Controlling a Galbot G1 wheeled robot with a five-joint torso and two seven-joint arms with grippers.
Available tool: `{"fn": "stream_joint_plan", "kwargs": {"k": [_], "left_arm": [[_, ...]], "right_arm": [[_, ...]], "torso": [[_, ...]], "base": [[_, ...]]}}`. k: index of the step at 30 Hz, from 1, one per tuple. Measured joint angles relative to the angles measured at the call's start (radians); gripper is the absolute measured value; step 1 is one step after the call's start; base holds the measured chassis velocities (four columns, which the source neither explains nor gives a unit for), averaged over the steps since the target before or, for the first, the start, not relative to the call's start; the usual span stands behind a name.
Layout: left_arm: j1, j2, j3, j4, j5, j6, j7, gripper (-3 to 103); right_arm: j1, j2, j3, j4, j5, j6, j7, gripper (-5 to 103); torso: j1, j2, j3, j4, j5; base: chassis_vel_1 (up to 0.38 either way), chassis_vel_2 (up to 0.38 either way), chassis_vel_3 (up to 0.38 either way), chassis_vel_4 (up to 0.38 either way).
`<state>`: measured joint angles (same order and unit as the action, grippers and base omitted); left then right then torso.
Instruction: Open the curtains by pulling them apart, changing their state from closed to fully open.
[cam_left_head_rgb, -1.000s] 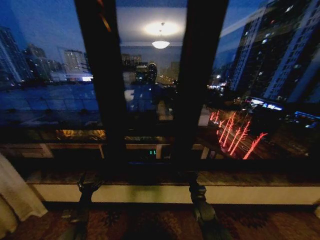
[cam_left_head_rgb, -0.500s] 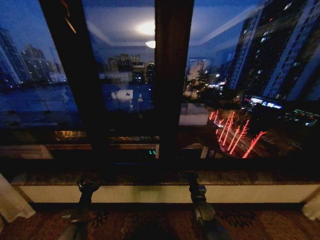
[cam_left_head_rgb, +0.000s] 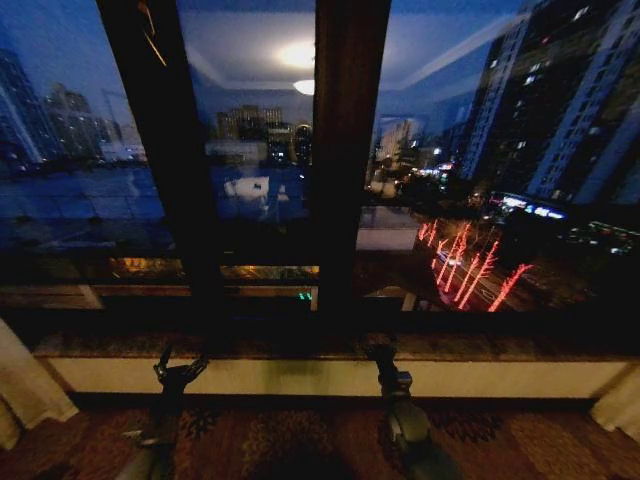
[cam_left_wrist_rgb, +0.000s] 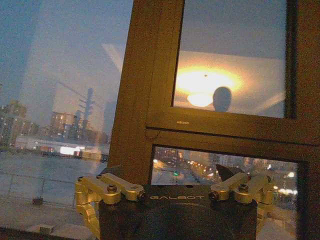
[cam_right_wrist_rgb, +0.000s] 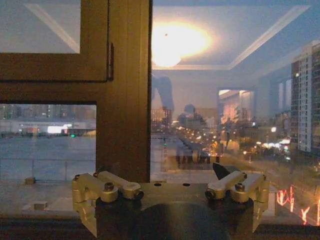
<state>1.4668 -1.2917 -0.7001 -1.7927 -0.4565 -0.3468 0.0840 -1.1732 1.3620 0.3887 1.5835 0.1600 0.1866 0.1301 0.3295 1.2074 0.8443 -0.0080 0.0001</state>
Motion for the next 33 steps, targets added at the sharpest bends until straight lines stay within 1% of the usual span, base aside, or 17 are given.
{"fn": "stream_joint_plan", "kwargs": {"k": [9, 20, 26, 28, 31, 33], "left_arm": [[0.000, 0.000, 0.000, 0.000, 0.000, 0.000, 0.000, 100], [0.000, 0.000, 0.000, 0.000, 0.000, 0.000, 0.001, 100], [0.000, 0.000, 0.000, 0.000, 0.000, 0.000, 0.001, 100], [0.000, 0.000, 0.000, 0.000, 0.000, 0.000, 0.001, 100], [0.000, 0.000, 0.000, 0.000, 0.000, 0.000, 0.001, 100], [0.000, 0.000, 0.000, 0.000, 0.000, 0.000, 0.001, 100]], "right_arm": [[0.000, 0.000, 0.000, 0.000, 0.000, 0.000, 0.000, 100], [0.000, 0.000, 0.000, 0.000, 0.000, 0.000, 0.000, 100], [0.000, 0.000, 0.000, 0.000, 0.000, 0.000, 0.000, 100], [0.000, 0.000, 0.000, 0.000, 0.000, 0.000, 0.000, 100], [0.000, 0.000, 0.000, 0.000, 0.000, 0.000, 0.000, 100], [0.000, 0.000, 0.000, 0.000, 0.000, 0.000, 0.000, 100]], "torso": [[0.000, 0.000, 0.000, 0.0000, -0.0003], [0.000, 0.000, 0.000, -0.0001, -0.0001], [0.000, 0.000, 0.000, 0.0000, -0.0002], [0.000, 0.000, 0.000, -0.0001, 0.0001], [0.000, 0.000, 0.000, 0.0003, -0.0007], [-0.001, 0.001, 0.000, 0.0002, -0.0001]], "base": [[0.288, -0.334, -0.289, 0.346], [0.336, -0.414, -0.331, 0.399], [0.310, -0.349, -0.311, 0.354], [0.290, -0.281, -0.278, 0.289], [0.242, -0.231, -0.207, 0.266], [0.140, -0.159, -0.182, 0.150]]}}
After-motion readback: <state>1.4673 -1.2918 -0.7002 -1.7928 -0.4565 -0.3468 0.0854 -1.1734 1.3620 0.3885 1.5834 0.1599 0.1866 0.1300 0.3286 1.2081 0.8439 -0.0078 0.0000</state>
